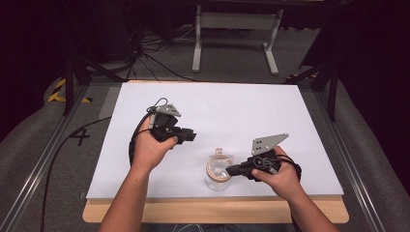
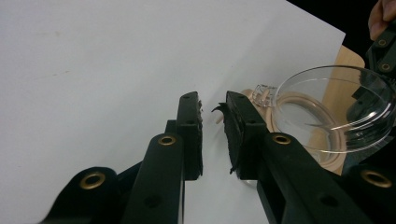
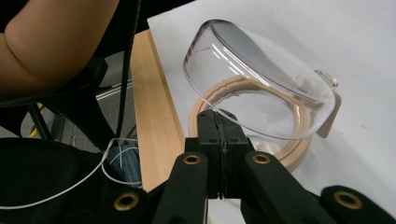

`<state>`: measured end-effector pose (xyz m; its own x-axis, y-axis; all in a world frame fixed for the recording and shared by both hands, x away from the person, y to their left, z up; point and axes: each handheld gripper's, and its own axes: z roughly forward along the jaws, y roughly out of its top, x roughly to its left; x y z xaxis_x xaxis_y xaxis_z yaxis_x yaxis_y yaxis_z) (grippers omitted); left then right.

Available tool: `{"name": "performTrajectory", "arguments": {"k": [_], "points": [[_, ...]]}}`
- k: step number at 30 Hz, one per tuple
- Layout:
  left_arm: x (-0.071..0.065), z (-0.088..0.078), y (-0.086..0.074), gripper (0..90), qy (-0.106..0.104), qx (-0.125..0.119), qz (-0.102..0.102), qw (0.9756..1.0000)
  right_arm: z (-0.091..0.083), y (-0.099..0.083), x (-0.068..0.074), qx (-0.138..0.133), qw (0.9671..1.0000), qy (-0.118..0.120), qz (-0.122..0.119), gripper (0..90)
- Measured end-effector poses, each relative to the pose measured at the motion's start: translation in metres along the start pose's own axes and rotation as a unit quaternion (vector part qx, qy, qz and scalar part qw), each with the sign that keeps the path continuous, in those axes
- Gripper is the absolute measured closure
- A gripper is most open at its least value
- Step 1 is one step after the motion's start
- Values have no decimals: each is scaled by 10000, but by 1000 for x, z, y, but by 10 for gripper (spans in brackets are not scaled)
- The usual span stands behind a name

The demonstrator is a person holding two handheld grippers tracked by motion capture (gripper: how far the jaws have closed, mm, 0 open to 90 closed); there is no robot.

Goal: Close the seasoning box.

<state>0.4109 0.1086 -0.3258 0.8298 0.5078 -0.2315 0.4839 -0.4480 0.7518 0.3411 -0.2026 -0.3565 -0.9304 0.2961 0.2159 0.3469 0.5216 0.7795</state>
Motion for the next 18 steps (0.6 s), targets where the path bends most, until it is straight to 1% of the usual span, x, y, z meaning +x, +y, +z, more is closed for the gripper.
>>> {"name": "performTrajectory", "arguments": {"k": [3, 7, 8, 9, 11, 12, 14, 16, 17, 18], "points": [[0, 0, 0, 755, -4, -11, 8, 10000, 2, 0, 2, 210, 9998, -9, 17, 900], [1, 0, 0, 755, 5, -5, -7, 10000, 3, 0, 2, 419, 9990, -4, 127, 900], [1, 0, 0, 755, 10, -8, -27, 10000, 3, 0, 2, 419, 9990, -4, 127, 900], [2, 0, 0, 752, 24, 0, -14, 10000, 2, 0, 3, 474, 9986, 10, 228, 900], [2, -1, -1, 753, 22, -15, -50, 10000, 2, 0, 3, 513, 9983, 12, 259, 900], [2, -1, -1, 753, 19, -25, -71, 10000, 2, -1, 2, 610, 9976, 39, 336, 900], [2, -1, -2, 754, 27, -29, -83, 10000, 1, -1, 2, 650, 9972, 43, 354, 900], [2, -1, -2, 752, 30, -33, -79, 10000, 1, -2, 1, 749, 9963, 85, 409, 900], [2, -1, -2, 752, 33, -34, -58, 10000, 0, -2, 1, 744, 9963, 94, 424, 900], [2, -1, -2, 748, 39, -40, -78, 10000, 0, -1, 1, 750, 9961, 136, 451, 900]]}}
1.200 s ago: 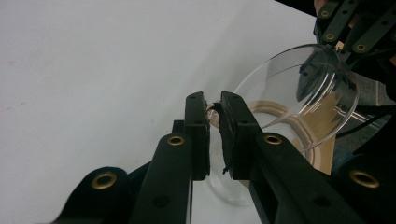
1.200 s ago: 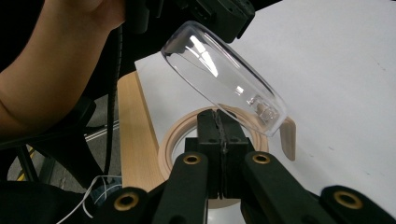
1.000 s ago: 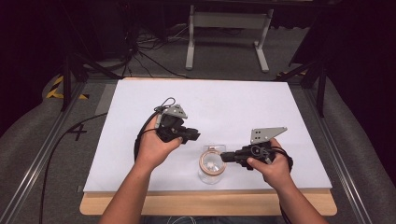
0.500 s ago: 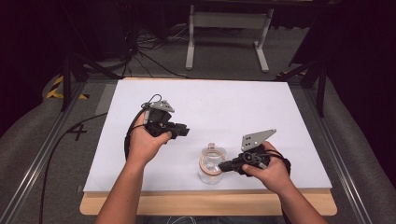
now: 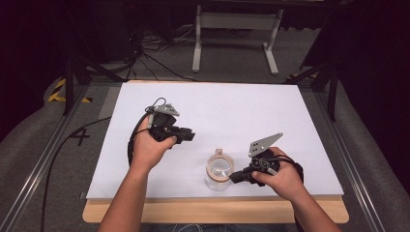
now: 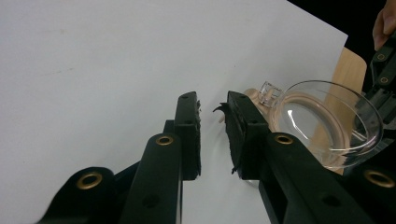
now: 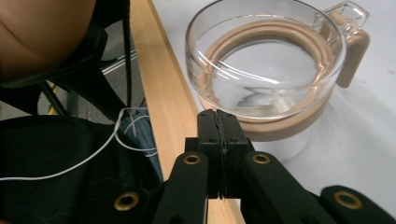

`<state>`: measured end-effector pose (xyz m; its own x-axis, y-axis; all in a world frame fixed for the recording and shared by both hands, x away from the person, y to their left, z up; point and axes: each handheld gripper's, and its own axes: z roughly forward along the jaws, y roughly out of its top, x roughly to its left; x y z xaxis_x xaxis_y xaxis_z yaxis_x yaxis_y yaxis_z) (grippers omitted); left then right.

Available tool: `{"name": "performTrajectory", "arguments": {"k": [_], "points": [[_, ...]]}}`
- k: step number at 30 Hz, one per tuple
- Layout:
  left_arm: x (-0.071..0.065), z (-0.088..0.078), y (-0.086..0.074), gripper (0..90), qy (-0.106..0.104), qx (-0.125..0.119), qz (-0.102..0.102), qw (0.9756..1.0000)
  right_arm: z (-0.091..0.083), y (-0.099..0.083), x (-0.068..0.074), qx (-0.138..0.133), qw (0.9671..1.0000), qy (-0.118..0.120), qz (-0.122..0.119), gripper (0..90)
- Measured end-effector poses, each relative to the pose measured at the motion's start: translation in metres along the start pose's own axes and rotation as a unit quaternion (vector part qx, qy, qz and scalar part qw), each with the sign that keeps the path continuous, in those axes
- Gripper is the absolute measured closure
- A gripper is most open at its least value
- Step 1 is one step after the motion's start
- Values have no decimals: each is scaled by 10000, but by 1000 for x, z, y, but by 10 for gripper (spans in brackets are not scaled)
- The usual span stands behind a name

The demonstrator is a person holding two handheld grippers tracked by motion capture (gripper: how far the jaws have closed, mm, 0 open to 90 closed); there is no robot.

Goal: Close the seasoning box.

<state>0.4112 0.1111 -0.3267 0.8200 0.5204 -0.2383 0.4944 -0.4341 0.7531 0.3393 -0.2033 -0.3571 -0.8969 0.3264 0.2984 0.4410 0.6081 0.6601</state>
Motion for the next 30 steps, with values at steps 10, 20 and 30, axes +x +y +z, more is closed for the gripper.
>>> {"name": "performTrajectory", "arguments": {"k": [10, 20, 30], "points": [[1, -4, -3, 738, 67, -11, -36, 10000, -3, 2, -1, 66, 10000, 22, 26, 900], [5, -17, -14, 705, 266, -180, -154, 9994, -34, 10, -7, -959, 9944, -387, -211, 791], [14, -33, -36, 649, 667, -206, -405, 9967, -75, 8, -43, -1674, 9715, -1677, 20, 518]]}}
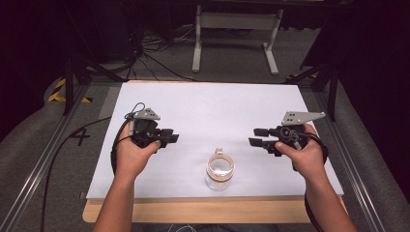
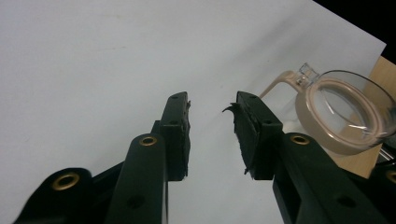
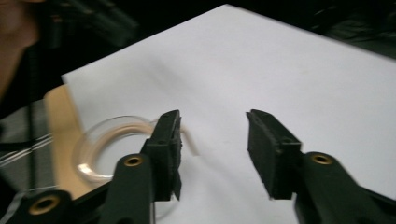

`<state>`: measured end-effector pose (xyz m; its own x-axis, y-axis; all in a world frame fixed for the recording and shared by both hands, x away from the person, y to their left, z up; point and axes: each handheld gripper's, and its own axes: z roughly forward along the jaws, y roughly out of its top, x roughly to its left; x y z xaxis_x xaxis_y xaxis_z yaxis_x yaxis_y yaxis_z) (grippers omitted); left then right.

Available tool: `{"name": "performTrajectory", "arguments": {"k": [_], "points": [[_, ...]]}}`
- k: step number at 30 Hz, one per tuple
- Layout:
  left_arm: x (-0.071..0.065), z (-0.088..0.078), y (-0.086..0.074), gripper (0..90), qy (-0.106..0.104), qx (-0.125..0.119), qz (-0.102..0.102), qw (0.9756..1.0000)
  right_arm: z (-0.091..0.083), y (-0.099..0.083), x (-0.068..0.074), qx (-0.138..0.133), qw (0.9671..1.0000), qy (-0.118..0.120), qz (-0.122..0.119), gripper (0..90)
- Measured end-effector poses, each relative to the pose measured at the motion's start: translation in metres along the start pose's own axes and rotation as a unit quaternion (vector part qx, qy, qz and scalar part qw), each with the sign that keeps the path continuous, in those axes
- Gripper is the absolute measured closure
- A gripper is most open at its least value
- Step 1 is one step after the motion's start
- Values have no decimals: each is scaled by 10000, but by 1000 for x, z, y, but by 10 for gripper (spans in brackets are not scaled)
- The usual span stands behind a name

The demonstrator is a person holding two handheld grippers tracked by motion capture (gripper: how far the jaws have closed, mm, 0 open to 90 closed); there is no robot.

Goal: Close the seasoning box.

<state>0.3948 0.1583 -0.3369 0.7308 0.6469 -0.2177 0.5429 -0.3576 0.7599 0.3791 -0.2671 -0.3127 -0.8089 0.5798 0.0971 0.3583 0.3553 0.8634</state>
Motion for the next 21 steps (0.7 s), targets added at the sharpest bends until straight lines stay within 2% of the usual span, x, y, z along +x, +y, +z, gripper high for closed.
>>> {"name": "performTrajectory", "arguments": {"k": [1, 3, 4, 5, 8, 9, 10, 12, 13, 15, 17, 21], "points": [[1, 0, -2, 638, 23, -58, -44, 10000, -3, -1, -9, -86, 9998, -171, 43, 494], [4, 0, -4, 630, 67, -52, -71, 9999, -4, -2, -14, -110, 9996, -248, 60, 484], [7, 0, -6, 614, 128, -95, -47, 9999, -6, -3, -21, -121, 9991, -386, 95, 469], [11, 1, -8, 565, 271, -167, -21, 9995, -10, -7, -35, -108, 9979, -615, 152, 454], [18, 3, -12, 510, 506, -168, -36, 9986, -14, -15, -51, -90, 9961, -824, 315, 438], [18, 3, -12, 498, 506, -168, -36, 9986, -14, -15, -51, -90, 9961, -824, 315, 438], [20, 5, -14, 498, 541, -145, -94, 9984, -15, -18, -57, -60, 9953, -889, 379, 436], [25, 8, -15, 467, 623, -124, -47, 9980, -18, -26, -69, -14, 9931, -1044, 529, 417], [27, 10, -16, 465, 637, -137, -150, 9978, -19, -30, -75, 17, 9919, -1128, 581, 413], [32, 13, -18, 464, 661, -97, -148, 9977, -18, -38, -84, 113, 9896, -1252, 694, 402], [37, 17, -21, 463, 689, -22, -268, 9973, -17, -46, -92, 223, 9872, -1353, 817, 388], [46, 24, -26, 468, 776, 84, -313, 9965, -9, -65, -109, 514, 9812, -1570, 1001, 377]]}}
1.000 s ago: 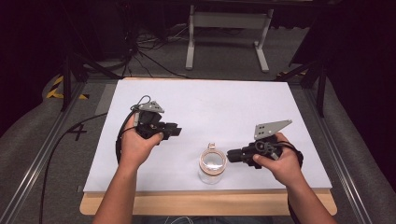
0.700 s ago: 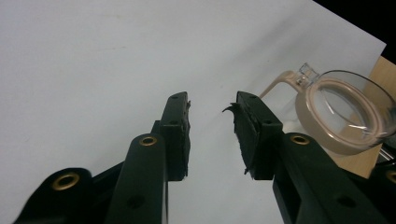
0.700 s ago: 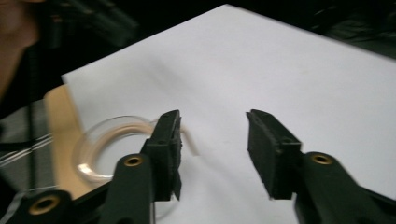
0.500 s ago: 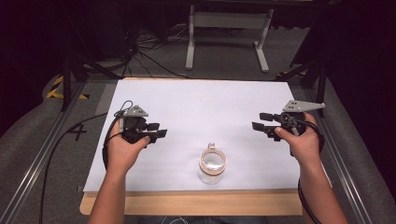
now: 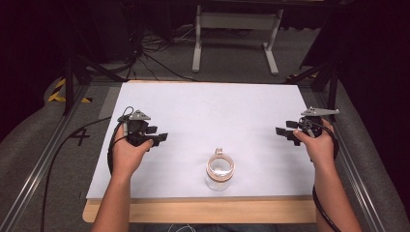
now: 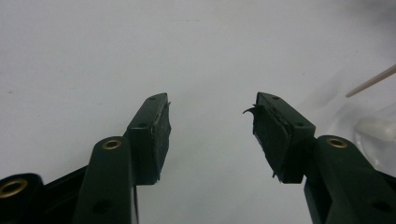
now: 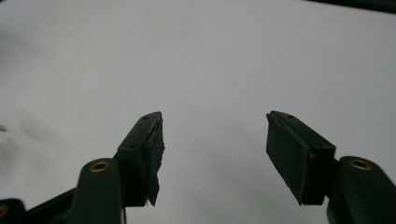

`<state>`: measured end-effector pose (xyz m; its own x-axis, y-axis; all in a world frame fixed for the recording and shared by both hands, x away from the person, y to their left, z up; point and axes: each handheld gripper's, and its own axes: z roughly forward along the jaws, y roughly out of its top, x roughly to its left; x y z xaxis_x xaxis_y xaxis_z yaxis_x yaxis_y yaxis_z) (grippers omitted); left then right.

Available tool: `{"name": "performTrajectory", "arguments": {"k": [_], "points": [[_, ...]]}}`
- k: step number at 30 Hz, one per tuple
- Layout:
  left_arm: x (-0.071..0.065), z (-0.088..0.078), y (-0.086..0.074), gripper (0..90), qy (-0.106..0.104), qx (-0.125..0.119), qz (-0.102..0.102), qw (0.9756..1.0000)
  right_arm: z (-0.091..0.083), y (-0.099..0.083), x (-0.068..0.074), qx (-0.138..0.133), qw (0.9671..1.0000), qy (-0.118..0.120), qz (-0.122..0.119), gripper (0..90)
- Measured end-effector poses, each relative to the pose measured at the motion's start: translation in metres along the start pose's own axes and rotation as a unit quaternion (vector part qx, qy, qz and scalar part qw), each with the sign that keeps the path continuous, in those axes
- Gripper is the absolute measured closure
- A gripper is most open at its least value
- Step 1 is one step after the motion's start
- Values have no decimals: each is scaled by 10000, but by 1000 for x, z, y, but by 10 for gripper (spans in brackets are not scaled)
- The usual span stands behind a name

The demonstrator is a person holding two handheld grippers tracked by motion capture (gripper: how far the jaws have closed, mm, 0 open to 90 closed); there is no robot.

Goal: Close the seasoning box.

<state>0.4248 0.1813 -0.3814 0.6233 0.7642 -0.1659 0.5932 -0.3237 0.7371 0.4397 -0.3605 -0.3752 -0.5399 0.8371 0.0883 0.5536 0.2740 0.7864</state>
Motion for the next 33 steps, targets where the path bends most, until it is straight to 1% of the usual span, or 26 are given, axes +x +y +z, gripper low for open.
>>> {"name": "performTrajectory", "arguments": {"k": [2, 3, 4, 5, 6, 8, 10, 11, 12, 13, 14, 15, 17, 18, 20, 21, 22, 24, 33], "points": [[4, 4, -2, 469, 14, 50, 6, 10000, 7, -7, -7, 131, 9999, -94, 56, 375], [5, 6, -3, 469, 12, 62, -29, 10000, 10, -10, -9, 177, 9998, -108, 76, 374], [7, 8, -4, 469, 37, 59, -1, 10000, 14, -13, -11, 206, 9997, -115, 99, 372], [7, 10, -4, 468, 41, 105, -35, 9999, 17, -16, -14, 230, 9996, -112, 106, 371], [9, 12, -5, 467, 35, 92, -3, 10000, 20, -19, -16, 238, 9996, -122, 110, 371], [11, 16, -8, 465, 46, 146, -13, 9999, 27, -26, -21, 270, 9994, -163, 168, 370], [14, 19, -11, 467, 31, 145, -43, 9999, 33, -31, -25, 293, 9993, -229, 106, 370], [14, 20, -12, 468, 16, 106, -101, 9999, 36, -34, -27, 297, 9993, -217, 98, 370], [16, 22, -13, 469, 39, 126, -44, 9999, 37, -35, -27, 285, 9994, -205, 76, 370], [17, 23, -14, 471, -2, 159, -57, 9999, 39, -37, -28, 278, 9994, -216, 43, 370], [18, 24, -15, 471, 38, 188, -33, 9998, 41, -38, -28, 263, 9994, -214, -18, 370], [19, 26, -16, 471, -2, 175, -80, 9998, 42, -39, -28, 252, 9994, -221, -45, 370], [20, 28, -18, 471, 2, 220, -109, 9997, 44, -40, -28, 237, 9995, -212, -63, 370], [21, 29, -18, 471, 24, 251, -65, 9997, 44, -40, -28, 244, 9995, -193, -76, 370], [20, 29, -18, 470, 11, 239, -74, 9997, 45, -40, -28, 292, 9993, -187, -115, 370], [20, 29, -18, 470, -9, 212, -95, 9997, 45, -40, -27, 293, 9993, -192, -116, 370], [20, 28, -17, 470, 0, 256, -76, 9996, 45, -40, -27, 285, 9994, -184, -113, 370], [19, 28, -17, 470, -11, 223, -84, 9997, 45, -39, -27, 256, 9994, -179, -116, 370], [18, 28, -17, 465, -20, 189, -94, 9998, 45, -38, -25, 288, 9994, -172, -126, 370]]}}
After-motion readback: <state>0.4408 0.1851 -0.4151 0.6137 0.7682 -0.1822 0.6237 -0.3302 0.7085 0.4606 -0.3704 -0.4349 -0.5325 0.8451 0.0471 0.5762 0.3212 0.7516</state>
